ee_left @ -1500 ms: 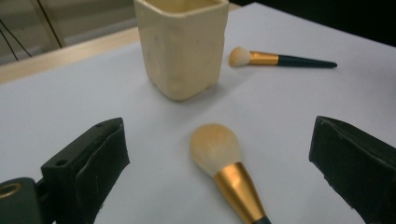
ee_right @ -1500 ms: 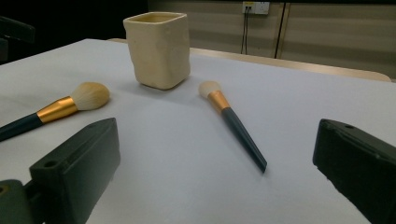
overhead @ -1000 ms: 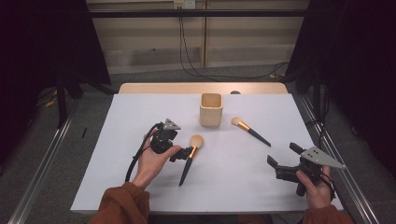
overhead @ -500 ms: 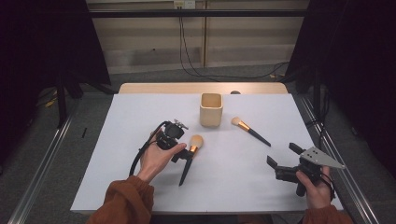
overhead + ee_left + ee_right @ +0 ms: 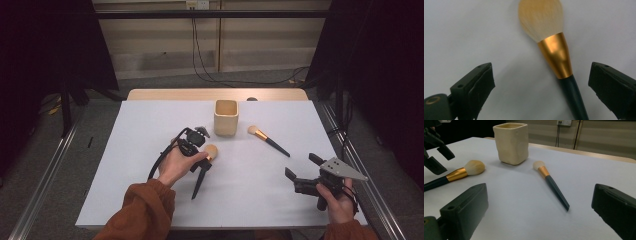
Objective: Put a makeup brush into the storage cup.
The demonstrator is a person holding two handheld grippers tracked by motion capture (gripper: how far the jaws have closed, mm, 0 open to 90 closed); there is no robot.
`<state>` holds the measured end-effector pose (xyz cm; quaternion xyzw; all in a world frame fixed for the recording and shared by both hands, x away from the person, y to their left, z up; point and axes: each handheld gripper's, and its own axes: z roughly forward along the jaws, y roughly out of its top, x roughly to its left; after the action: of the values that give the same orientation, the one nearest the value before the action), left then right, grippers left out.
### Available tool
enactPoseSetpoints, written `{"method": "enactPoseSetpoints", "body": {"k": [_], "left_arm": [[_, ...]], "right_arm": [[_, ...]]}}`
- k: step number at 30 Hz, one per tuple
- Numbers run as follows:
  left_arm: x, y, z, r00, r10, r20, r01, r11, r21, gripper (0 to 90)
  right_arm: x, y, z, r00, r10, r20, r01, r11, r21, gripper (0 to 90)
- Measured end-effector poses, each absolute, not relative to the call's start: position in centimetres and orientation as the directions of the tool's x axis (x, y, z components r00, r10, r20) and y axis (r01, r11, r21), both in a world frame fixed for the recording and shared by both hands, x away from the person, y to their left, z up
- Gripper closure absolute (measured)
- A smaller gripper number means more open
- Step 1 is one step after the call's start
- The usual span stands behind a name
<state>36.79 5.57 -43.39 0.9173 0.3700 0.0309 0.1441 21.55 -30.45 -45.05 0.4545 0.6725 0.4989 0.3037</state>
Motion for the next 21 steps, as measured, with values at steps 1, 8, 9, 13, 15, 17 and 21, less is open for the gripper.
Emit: {"method": "enactPoseSetpoints", "body": {"k": [1,8,9,13,15,17,21], "left_arm": [[36.8,5.4,-43.6,0.725,0.687,-0.052,0.672,-0.688,0.275,5.6],[36.4,4.5,-44.4,0.728,0.684,-0.039,0.671,-0.700,0.244,6.0],[36.5,4.5,-44.5,0.727,0.686,-0.036,0.673,-0.700,0.238,6.0],[36.7,4.3,-45.1,0.722,0.691,-0.039,0.682,-0.700,0.212,6.0],[36.7,4.2,-45.3,0.727,0.685,-0.049,0.680,-0.707,0.193,8.6],[36.8,4.1,-45.5,0.720,0.693,-0.041,0.688,-0.705,0.174,11.6],[37.0,3.8,-45.6,0.715,0.698,-0.028,0.692,-0.703,0.163,11.6]], "right_arm": [[21.6,-30.5,-45.1,-0.402,0.914,0.046,0.309,0.089,0.947,0.4],[21.6,-30.4,-45.1,-0.412,0.910,0.044,0.315,0.096,0.944,0.4],[21.6,-30.4,-45.1,-0.413,0.910,0.044,0.314,0.096,0.945,0.4],[21.6,-30.3,-45.1,-0.413,0.909,0.044,0.315,0.098,0.944,0.4],[21.6,-30.3,-45.2,-0.416,0.909,0.043,0.316,0.100,0.944,0.4],[21.6,-30.1,-45.2,-0.429,0.903,0.035,0.318,0.115,0.941,0.4],[21.6,-30.1,-45.3,-0.433,0.901,0.035,0.320,0.117,0.940,0.4]]}}
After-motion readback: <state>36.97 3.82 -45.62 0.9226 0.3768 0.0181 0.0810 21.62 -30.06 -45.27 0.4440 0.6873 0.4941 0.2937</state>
